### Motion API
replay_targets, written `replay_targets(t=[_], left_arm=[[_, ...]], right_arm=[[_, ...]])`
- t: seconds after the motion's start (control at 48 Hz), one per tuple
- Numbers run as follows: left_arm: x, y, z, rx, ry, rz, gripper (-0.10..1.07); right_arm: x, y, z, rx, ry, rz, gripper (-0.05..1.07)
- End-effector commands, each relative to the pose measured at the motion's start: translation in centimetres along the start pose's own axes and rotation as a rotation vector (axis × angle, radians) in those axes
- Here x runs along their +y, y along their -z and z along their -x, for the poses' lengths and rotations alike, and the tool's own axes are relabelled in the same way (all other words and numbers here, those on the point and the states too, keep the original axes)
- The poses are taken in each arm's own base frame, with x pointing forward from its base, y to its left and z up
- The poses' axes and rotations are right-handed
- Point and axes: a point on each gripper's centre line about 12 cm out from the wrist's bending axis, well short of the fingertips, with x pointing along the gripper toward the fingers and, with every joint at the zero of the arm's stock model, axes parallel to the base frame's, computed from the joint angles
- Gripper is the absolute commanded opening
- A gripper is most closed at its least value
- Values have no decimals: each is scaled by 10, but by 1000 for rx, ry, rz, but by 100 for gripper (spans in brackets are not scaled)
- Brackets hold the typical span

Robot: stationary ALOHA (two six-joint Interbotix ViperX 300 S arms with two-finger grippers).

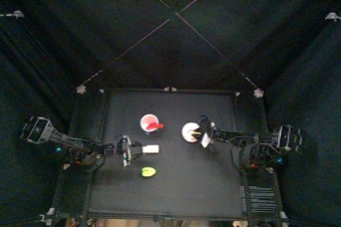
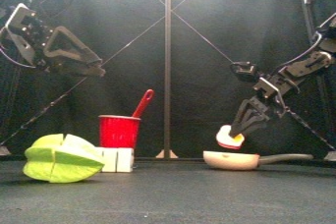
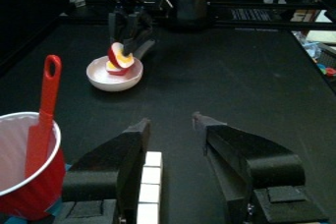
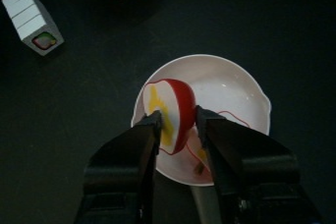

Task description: Place apple half below pan

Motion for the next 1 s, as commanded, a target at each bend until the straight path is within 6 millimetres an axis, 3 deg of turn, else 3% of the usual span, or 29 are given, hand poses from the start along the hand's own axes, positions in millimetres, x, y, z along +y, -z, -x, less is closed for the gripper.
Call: replay_targets(t=[0.0, 0.25, 0.458, 0.979], left_arm=[[-1, -7, -3, -23, -2, 6, 80], [-1, -6, -2, -21, -1, 4, 80], [-1, -7, -3, -22, -2, 6, 80], [-1, -7, -3, -22, -1, 4, 80]], right_arm=[[2, -9, 3, -34, -10, 2, 68], [15, -10, 9, -24, -44, 19, 68], [45, -14, 22, 1, -130, 71, 68], [118, 24, 51, 164, -341, 56, 68]])
